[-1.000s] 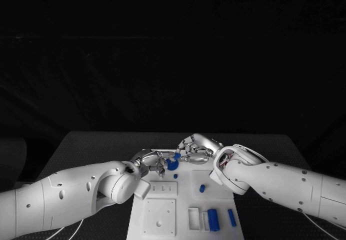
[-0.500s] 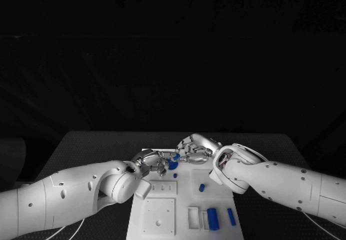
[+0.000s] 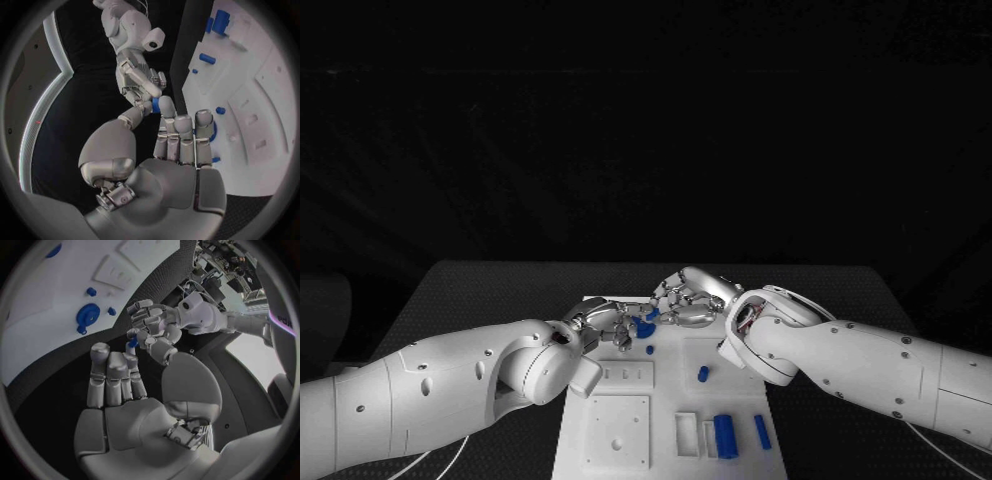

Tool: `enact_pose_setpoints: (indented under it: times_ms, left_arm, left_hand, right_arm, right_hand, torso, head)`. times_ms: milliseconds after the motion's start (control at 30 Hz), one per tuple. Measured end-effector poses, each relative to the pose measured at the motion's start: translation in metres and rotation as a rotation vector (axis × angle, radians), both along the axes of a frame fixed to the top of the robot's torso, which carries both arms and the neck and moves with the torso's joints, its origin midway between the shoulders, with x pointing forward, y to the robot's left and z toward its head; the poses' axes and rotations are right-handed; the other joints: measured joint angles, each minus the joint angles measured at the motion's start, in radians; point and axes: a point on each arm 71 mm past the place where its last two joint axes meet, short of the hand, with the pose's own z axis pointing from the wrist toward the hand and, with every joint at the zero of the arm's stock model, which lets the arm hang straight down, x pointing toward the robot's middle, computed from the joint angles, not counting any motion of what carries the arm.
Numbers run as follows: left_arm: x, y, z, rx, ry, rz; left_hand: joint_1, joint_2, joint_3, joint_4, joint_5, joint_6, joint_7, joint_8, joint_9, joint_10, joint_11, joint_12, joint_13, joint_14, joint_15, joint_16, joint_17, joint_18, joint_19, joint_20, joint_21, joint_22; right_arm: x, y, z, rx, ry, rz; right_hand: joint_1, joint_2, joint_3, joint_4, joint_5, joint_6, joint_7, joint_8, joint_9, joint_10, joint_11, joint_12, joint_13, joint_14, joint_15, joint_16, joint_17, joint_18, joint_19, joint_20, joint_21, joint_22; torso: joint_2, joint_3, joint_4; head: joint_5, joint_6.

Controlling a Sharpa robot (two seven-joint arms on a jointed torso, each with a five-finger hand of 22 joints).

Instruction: Assemble the parts on the task board

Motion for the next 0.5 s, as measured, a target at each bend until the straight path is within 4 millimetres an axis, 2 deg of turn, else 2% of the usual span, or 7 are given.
enact_pose_setpoints:
  times_ms: [100,167,400,500]
  left_arm:
    - [0.0001,-0.0001,0.0003,-0.001,-0.001,-0.001]
    - [0.0001,-0.0002,0.0003,-0.001,-0.001,-0.001]
    - [0.0002,-0.0002,0.0001,-0.001,0.001,-0.003]
    - [0.0002,-0.0003,-0.0001,-0.001,0.002,-0.003]
  left_hand:
    - [0.015,0.017,0.003,-0.020,0.007,0.006,-0.002,0.008,0.000,0.001,-0.001,0.000,-0.004,-0.001,-0.001,0.000,-0.002,0.000,0.000,0.000,0.001,-0.002]
    - [0.017,0.019,0.003,-0.027,0.012,0.007,-0.003,0.009,0.000,0.001,-0.001,0.000,-0.005,-0.001,-0.001,0.000,-0.003,0.000,0.000,0.000,0.001,-0.003]
    - [0.018,0.019,-0.001,-0.038,0.014,0.008,-0.003,0.011,0.001,0.001,-0.001,0.000,-0.008,-0.001,-0.001,0.000,-0.004,0.000,0.000,0.000,0.001,-0.006]
    - [0.028,0.009,-0.005,-0.042,0.019,0.009,-0.002,0.011,0.001,0.001,-0.001,0.000,-0.009,-0.001,-0.001,0.000,-0.005,0.000,0.000,0.000,0.001,-0.008]
  right_arm:
    - [0.0001,-0.0001,-0.0005,-0.002,0.002,0.001]
    - [0.0002,-0.0002,-0.0007,-0.003,0.003,0.001]
    - [0.0003,-0.0003,-0.0009,-0.004,0.005,0.005]
    - [0.0004,-0.0004,-0.0009,-0.005,0.006,0.006]
  right_hand:
    - [0.000,0.000,0.000,0.000,0.000,0.000,0.000,0.000,0.000,0.000,0.000,0.000,0.000,0.000,0.000,0.000,0.000,0.000,-0.002,0.000,0.000,0.000]
    - [0.000,0.000,-0.001,-0.001,-0.001,0.000,0.000,0.000,0.000,0.000,0.000,0.000,0.000,0.000,0.000,0.000,0.000,0.000,-0.002,0.000,0.000,0.000]
    - [0.001,0.001,-0.001,-0.001,-0.004,0.000,0.000,0.000,0.000,0.000,0.000,0.000,0.000,-0.001,-0.001,0.000,0.000,0.000,-0.002,0.001,0.000,0.000]
    - [0.002,0.002,0.000,-0.003,-0.004,0.000,0.000,0.000,0.000,0.000,0.000,0.000,0.000,-0.002,-0.002,0.000,0.000,0.000,-0.002,0.001,0.000,0.000]
  torso:
    - [0.000,0.0000,0.0000]
    - [0.000,0.0000,0.0000]
    - [0.000,0.0002,0.0000]
    - [0.000,0.0003,-0.0001]
  head:
    - [0.000,0.000]
    - [0.000,-0.001]
    - [-0.001,-0.001]
    - [-0.002,-0.001]
